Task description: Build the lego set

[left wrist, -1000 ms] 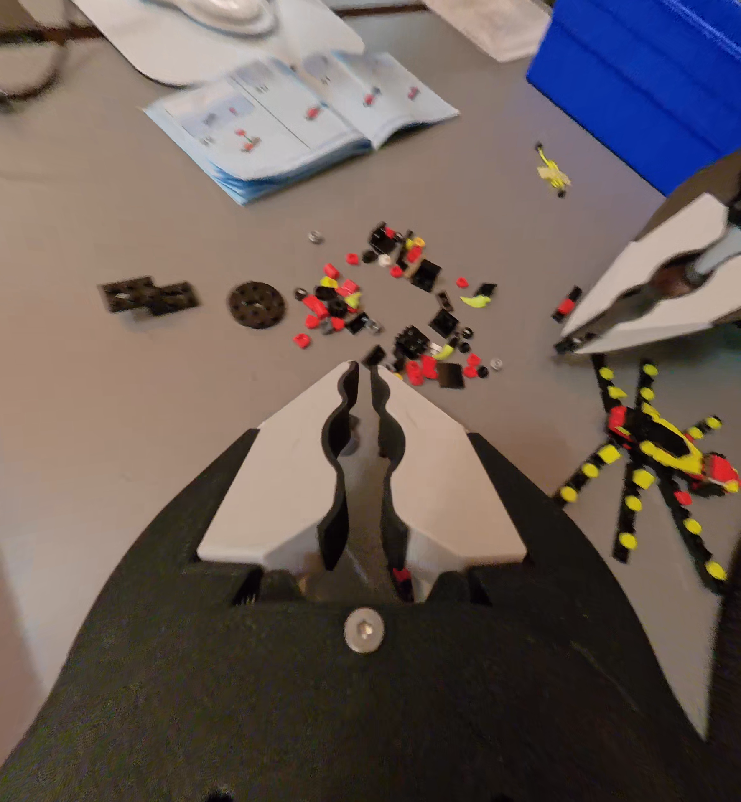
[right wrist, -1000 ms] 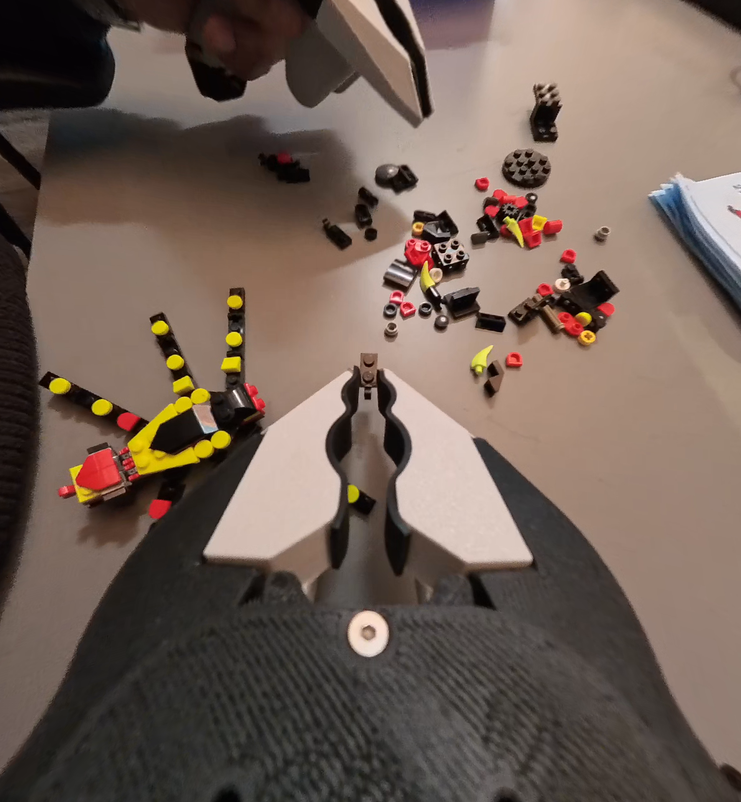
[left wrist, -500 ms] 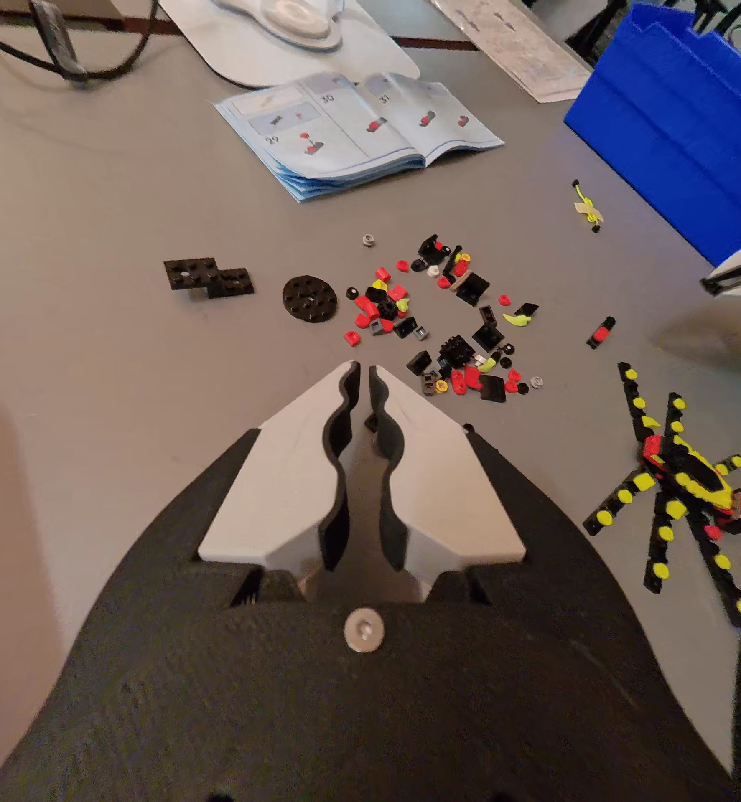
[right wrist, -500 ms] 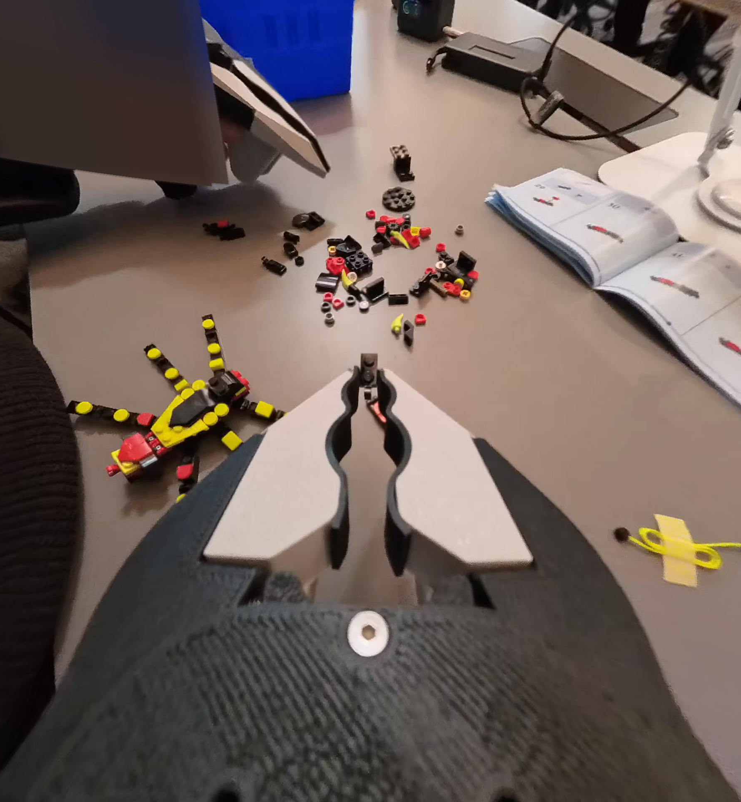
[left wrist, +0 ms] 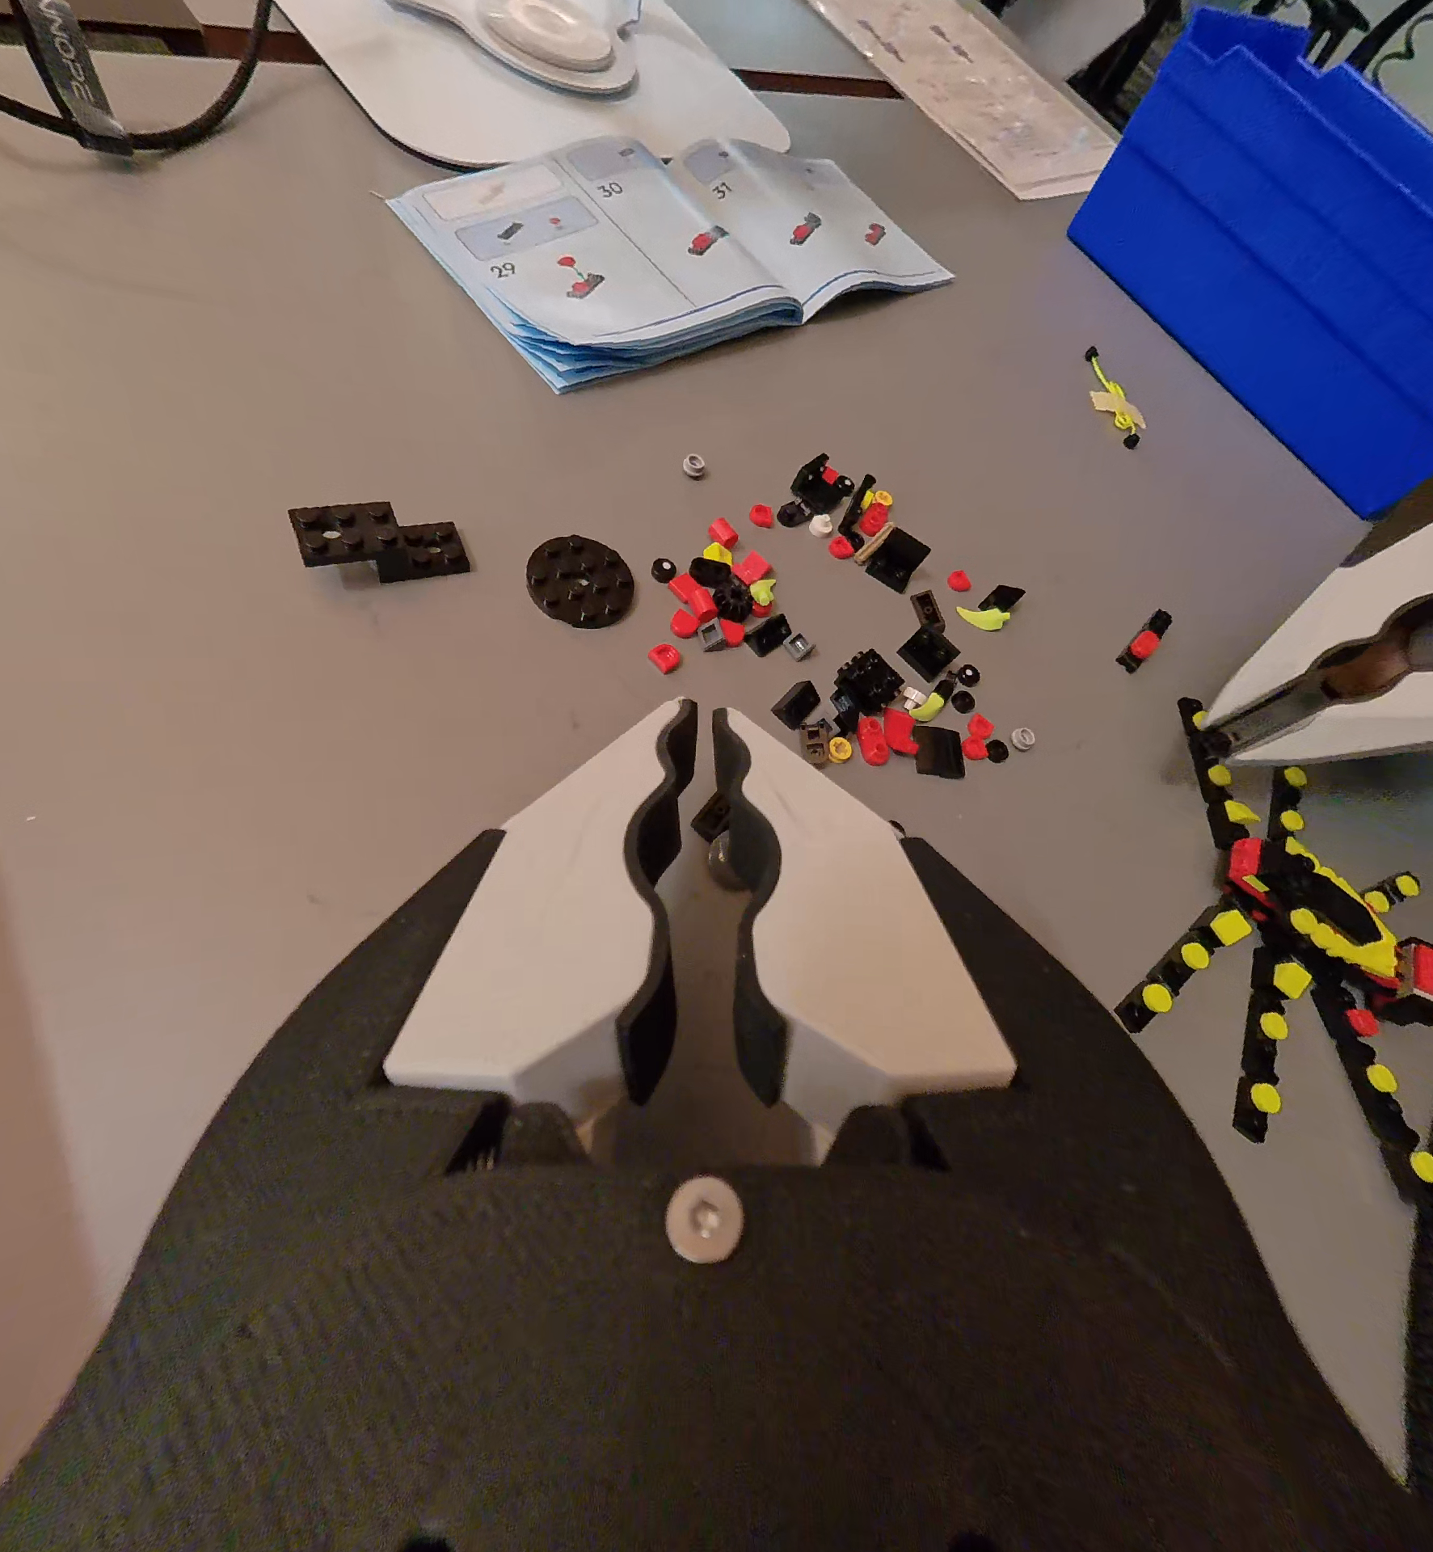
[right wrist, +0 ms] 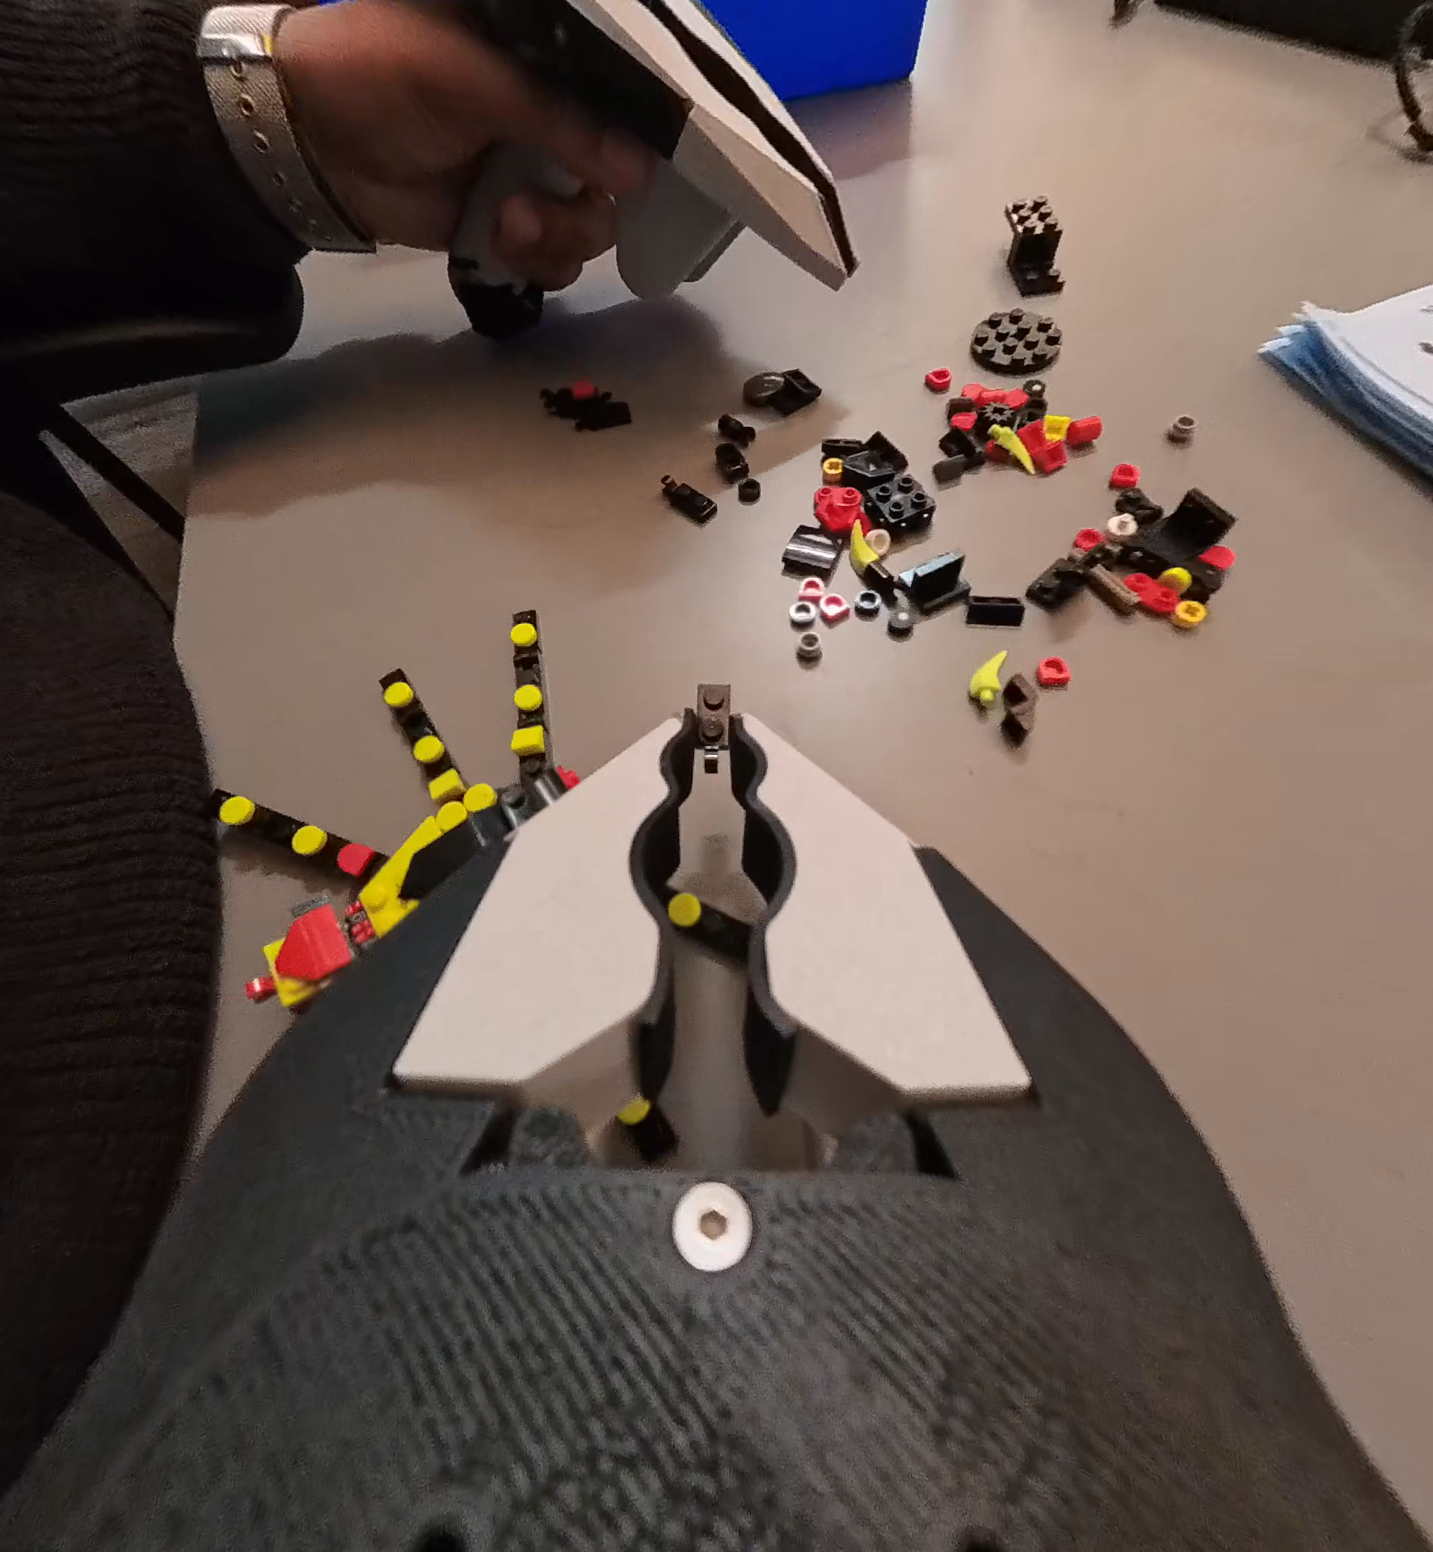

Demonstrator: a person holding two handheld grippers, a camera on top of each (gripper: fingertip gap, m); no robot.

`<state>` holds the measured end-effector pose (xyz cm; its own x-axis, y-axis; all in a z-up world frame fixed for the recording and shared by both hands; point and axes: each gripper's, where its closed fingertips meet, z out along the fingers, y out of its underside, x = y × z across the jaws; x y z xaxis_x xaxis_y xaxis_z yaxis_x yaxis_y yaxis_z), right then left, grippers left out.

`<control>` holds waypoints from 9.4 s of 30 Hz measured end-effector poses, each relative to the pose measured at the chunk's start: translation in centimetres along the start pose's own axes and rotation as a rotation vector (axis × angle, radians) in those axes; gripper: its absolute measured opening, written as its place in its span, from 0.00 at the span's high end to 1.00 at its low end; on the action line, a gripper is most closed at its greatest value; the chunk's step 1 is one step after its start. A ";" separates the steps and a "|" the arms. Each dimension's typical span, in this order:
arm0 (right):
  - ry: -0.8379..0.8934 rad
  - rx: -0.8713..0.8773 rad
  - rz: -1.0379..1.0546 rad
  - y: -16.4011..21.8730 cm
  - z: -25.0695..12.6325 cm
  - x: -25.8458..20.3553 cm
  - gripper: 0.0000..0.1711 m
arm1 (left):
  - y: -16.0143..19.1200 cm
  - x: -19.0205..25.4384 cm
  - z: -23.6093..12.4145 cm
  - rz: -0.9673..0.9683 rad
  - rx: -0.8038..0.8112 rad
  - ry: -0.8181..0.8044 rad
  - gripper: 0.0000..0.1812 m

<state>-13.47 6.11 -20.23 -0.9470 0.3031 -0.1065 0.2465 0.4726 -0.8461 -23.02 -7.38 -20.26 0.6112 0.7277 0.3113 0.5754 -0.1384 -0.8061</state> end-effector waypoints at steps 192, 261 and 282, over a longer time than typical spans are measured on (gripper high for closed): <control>0.247 -0.194 0.072 8.1 -8.0 4.5 0.92 | 0.9 13.3 2.6 0.090 -0.032 0.389 0.96; 0.289 0.137 0.044 3.1 -9.2 5.1 0.67 | 2.1 12.9 3.2 0.097 -0.091 0.386 0.88; 0.262 0.061 0.137 4.5 -8.8 5.4 0.62 | 2.0 12.8 3.1 0.078 -0.088 0.395 0.88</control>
<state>-15.65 17.12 -20.06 -0.8185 0.5674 -0.0901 0.3477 0.3645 -0.8638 -15.74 3.79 -19.40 0.8064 0.4014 0.4342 0.5530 -0.2520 -0.7942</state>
